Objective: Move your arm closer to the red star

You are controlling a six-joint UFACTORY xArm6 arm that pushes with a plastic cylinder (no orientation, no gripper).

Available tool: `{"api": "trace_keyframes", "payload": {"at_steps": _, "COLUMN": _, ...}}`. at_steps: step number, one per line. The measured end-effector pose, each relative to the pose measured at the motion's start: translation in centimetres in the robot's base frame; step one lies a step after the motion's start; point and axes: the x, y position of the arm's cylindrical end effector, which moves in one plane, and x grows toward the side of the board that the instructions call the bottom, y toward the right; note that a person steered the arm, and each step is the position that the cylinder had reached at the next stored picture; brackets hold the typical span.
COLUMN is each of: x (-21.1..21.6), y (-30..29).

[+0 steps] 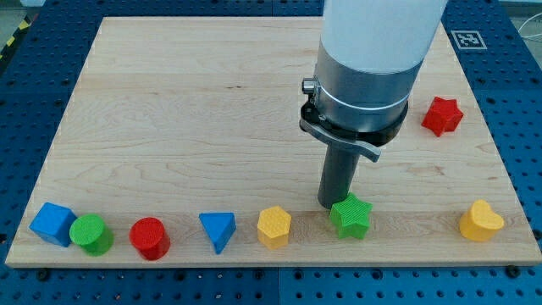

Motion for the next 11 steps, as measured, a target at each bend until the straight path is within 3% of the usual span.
{"api": "trace_keyframes", "payload": {"at_steps": 6, "x": -15.4, "y": 12.0}}
{"api": "trace_keyframes", "payload": {"at_steps": 9, "x": -17.3, "y": 20.3}}
{"api": "trace_keyframes", "payload": {"at_steps": 11, "x": -16.0, "y": 20.6}}
